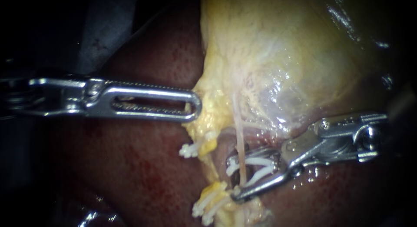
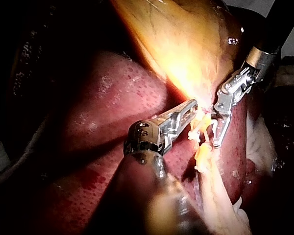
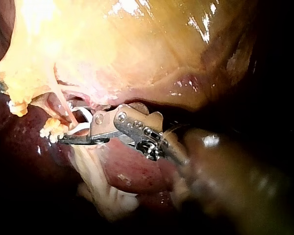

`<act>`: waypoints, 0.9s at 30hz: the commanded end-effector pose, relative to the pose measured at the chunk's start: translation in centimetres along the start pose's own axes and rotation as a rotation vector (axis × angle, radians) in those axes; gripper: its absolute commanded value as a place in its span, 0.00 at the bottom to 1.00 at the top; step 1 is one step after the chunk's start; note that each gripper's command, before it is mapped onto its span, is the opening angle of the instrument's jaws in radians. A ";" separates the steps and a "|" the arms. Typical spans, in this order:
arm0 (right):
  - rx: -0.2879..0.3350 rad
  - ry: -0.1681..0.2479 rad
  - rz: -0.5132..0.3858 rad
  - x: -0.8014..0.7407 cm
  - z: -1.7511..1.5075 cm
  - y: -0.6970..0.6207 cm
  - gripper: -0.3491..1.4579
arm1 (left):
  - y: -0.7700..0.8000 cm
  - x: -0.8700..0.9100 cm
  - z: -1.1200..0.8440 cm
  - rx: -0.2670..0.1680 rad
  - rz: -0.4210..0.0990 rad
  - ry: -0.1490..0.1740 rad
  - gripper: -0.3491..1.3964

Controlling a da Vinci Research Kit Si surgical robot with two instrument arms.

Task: Clipping first clip right tube

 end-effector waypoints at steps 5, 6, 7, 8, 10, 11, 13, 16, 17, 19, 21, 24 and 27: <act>0.005 -0.003 -0.003 0.01 -0.02 0.01 0.33 | 0.00 0.00 0.00 0.000 0.000 0.000 0.00; 0.006 -0.003 0.003 0.01 -0.03 0.01 0.31 | 0.00 0.00 0.00 0.000 0.000 0.000 0.00; 0.007 -0.003 0.003 0.02 -0.03 0.01 0.29 | 0.00 0.00 0.00 0.000 0.000 0.000 0.00; 0.009 -0.004 0.008 0.03 -0.04 0.02 0.24 | 0.00 0.00 0.00 0.000 0.000 0.000 0.00; 0.010 -0.003 0.021 0.04 -0.05 0.02 0.20 | 0.00 0.00 0.00 -0.002 0.000 -0.001 0.00; 0.008 0.000 0.039 0.05 -0.06 0.02 0.16 | 0.00 0.00 0.00 -0.002 0.000 -0.001 0.00; 0.009 0.001 0.058 0.07 -0.08 0.03 0.12 | 0.00 0.00 0.00 -0.002 0.000 -0.001 0.00; 0.013 0.001 0.082 0.09 -0.09 0.02 0.06 | 0.00 0.00 0.00 -0.002 0.000 -0.001 0.00; 0.014 0.001 0.082 0.09 -0.09 0.02 0.05 | 0.00 0.00 0.00 -0.002 0.000 -0.001 0.00; 0.014 0.000 0.082 0.09 -0.09 0.03 0.05 | 0.00 0.00 0.00 -0.002 0.000 -0.001 0.00; 0.015 0.000 0.088 0.09 -0.10 0.03 0.03 | 0.00 0.00 0.00 -0.002 0.000 -0.001 0.00; 0.018 -0.002 0.088 0.09 -0.10 0.03 0.03 | 0.00 0.00 0.00 -0.002 0.000 -0.001 0.00; 0.019 -0.002 0.093 0.09 -0.10 0.03 0.03 | 0.00 0.00 0.00 -0.002 0.000 -0.001 0.00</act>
